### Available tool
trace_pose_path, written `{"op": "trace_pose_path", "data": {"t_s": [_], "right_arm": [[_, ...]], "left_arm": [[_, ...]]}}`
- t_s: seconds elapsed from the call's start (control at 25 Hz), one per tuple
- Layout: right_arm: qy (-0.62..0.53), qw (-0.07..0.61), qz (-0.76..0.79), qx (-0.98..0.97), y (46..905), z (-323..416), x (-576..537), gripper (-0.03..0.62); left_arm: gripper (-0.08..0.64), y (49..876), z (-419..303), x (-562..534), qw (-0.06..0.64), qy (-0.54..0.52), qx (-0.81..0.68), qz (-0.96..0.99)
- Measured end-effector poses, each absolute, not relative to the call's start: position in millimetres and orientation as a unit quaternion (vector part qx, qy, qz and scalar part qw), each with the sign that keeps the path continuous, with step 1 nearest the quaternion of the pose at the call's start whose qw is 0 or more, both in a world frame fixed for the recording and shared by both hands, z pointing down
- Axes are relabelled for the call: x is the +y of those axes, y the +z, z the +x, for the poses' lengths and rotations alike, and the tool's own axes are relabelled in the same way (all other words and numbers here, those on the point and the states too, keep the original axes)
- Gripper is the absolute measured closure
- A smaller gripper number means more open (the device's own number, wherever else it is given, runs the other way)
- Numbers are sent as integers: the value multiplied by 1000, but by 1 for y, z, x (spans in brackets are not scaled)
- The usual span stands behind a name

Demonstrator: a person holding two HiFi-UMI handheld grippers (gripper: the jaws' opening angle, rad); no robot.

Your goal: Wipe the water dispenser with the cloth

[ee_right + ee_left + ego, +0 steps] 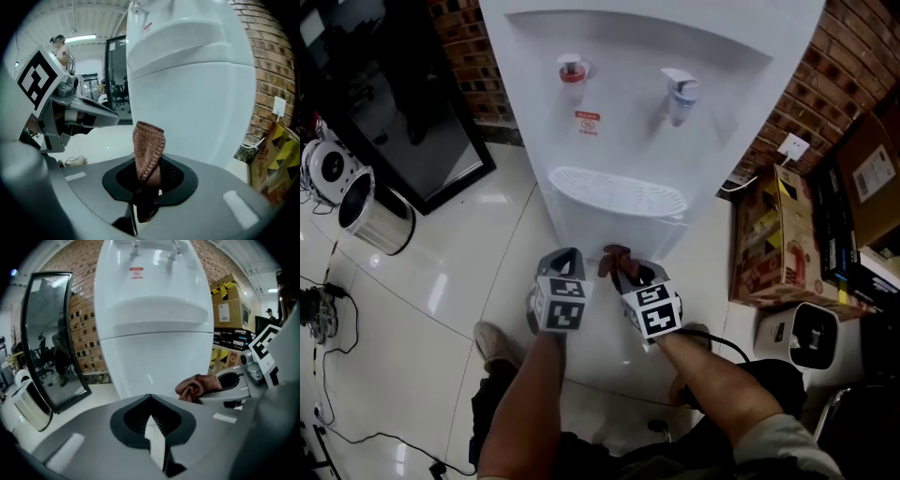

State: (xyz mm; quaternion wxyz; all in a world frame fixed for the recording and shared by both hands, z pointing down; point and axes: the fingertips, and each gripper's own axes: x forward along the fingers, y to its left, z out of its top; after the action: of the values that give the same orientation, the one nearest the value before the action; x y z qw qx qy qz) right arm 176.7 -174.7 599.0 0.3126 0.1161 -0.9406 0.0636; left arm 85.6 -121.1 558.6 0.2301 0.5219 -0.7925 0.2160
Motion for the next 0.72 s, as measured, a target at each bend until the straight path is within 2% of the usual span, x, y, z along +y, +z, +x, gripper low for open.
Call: {"op": "trace_pose_path", "data": {"t_s": [0.16,0.32,0.72], "right_arm": [[77,303,100,-944,614,140,-147,511],[66,297,95,-948,641,108,-134,511],[78,294,100,-947,697,28,-121,511]], "left_arm": [[560,560,18,-60,214,250,-817,473],[560,589,-17,-30,243,230,-834,438],[560,645,-6,-52,264,199,-814,477]]}}
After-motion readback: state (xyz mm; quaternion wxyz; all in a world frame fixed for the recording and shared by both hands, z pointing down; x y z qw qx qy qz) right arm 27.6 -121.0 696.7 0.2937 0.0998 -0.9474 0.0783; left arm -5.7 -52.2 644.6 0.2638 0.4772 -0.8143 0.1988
